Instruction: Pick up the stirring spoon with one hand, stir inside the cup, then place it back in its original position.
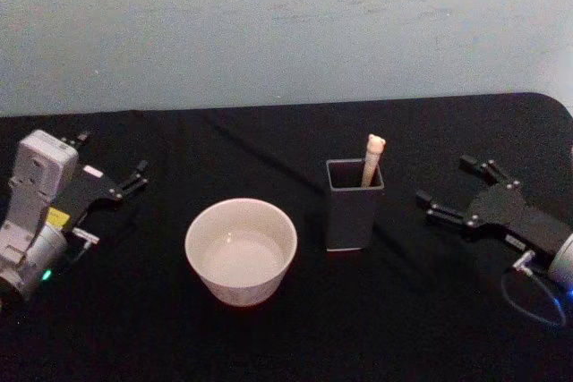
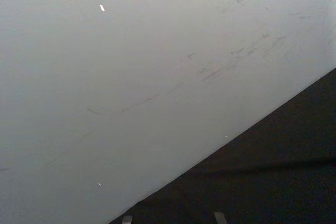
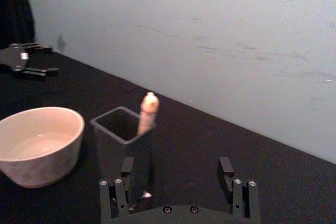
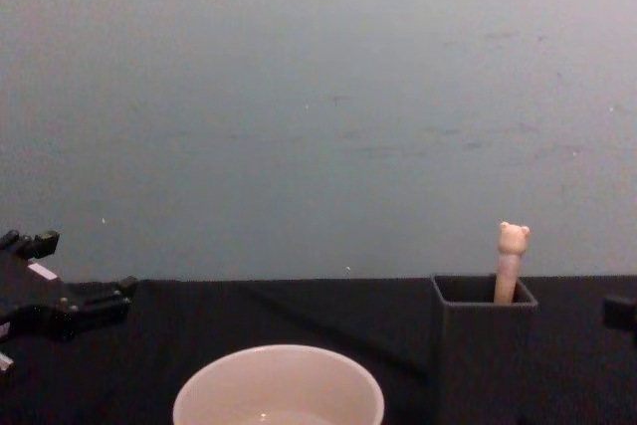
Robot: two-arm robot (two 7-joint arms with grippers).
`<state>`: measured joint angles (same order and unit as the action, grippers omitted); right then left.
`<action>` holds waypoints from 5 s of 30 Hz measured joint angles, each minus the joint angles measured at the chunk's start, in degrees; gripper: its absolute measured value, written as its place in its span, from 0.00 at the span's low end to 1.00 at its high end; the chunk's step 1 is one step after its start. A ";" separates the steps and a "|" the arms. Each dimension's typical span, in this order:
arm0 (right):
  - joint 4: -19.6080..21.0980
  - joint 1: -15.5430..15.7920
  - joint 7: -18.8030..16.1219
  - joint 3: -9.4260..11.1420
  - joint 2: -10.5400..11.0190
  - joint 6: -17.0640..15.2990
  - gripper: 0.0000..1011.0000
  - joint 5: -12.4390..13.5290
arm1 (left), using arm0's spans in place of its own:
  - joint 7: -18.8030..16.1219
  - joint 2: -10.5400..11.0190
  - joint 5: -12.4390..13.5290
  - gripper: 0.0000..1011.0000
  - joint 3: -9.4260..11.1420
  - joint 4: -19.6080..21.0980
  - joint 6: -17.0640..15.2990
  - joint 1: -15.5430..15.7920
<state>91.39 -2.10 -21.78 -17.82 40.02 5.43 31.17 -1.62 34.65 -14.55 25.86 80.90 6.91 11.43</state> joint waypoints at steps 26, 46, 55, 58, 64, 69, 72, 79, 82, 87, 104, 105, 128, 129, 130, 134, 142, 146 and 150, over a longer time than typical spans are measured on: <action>-7.10 -9.56 -4.02 -2.24 -10.14 -4.17 0.99 -2.40 | 0.00 0.00 0.00 0.99 0.00 0.00 0.00 0.00; -11.25 -13.27 -5.95 -2.47 -13.27 -7.35 0.99 -2.30 | 0.00 0.00 0.00 0.99 0.00 0.00 0.00 0.00; -11.64 -13.78 -6.25 -2.78 -13.43 -8.61 0.99 -1.71 | 0.00 0.00 0.00 0.99 0.00 0.00 0.00 0.00; -11.74 -13.92 -6.51 -2.91 -13.40 -8.94 0.99 -1.47 | 0.00 0.00 0.00 0.99 0.00 0.00 0.00 0.00; -11.76 -13.95 -6.56 -2.93 -13.37 -9.02 0.99 -1.41 | 0.00 0.00 0.00 0.99 0.00 0.00 0.00 0.00; -11.75 -13.92 -6.52 -2.92 -13.36 -8.99 0.99 -1.42 | 0.00 0.00 0.00 0.99 0.00 0.00 0.00 0.00; -11.74 -13.90 -6.51 -2.90 -13.37 -8.95 0.99 -1.43 | 0.00 0.00 0.00 0.99 0.00 0.00 0.00 0.00; -11.69 -13.88 -6.45 -2.86 -13.36 -8.87 0.99 -1.45 | 0.00 0.00 0.00 0.99 0.00 0.00 0.00 0.00; -11.67 -13.86 -6.43 -2.85 -13.36 -8.85 0.95 -1.46 | 0.00 0.00 0.00 0.99 0.00 0.00 0.00 0.00; -11.65 -13.84 -6.39 -2.83 -13.36 -8.82 0.84 -1.47 | 0.00 0.00 0.00 0.99 0.00 0.00 0.00 0.00; -11.64 -13.83 -6.38 -2.83 -13.37 -8.76 0.36 -1.52 | 0.00 0.00 0.00 0.99 0.00 0.00 0.00 0.00; -11.64 -13.83 -6.38 -2.82 -13.36 -8.76 0.33 -1.52 | 0.00 0.00 0.00 0.99 0.00 0.00 0.00 0.00; -11.25 -13.86 -6.62 -2.97 -13.11 -9.27 0.20 -1.32 | 0.00 0.00 0.00 0.99 0.00 0.00 0.00 0.00; -11.06 -13.85 -6.65 -2.97 -13.05 -9.49 0.20 -1.15 | 0.00 0.00 0.00 0.99 0.00 0.00 0.00 0.00; -10.62 -13.85 -6.65 -2.94 -12.95 -9.95 0.20 -0.74 | 0.00 0.00 0.00 0.99 0.00 0.00 0.00 0.00; -9.77 -13.81 -6.71 -2.70 -12.72 -10.92 0.20 0.36 | 0.00 0.00 0.00 0.99 0.00 0.00 0.00 0.00; -6.24 -13.27 -6.36 -1.21 -11.82 -11.99 0.20 3.96 | 0.00 0.00 0.00 0.99 0.00 0.00 0.00 0.00; -4.59 -13.36 -6.13 -0.22 -11.49 -12.28 0.20 6.34 | 0.00 0.00 0.00 0.99 0.00 0.00 0.00 0.00; -3.54 -13.84 -5.55 0.47 -11.68 -12.37 0.20 8.24 | 0.00 0.00 0.00 0.99 0.00 0.00 0.00 0.00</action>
<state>87.85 -15.94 -27.33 -17.35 28.34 -6.95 39.41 -1.62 34.65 -14.55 25.86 80.90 6.91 11.43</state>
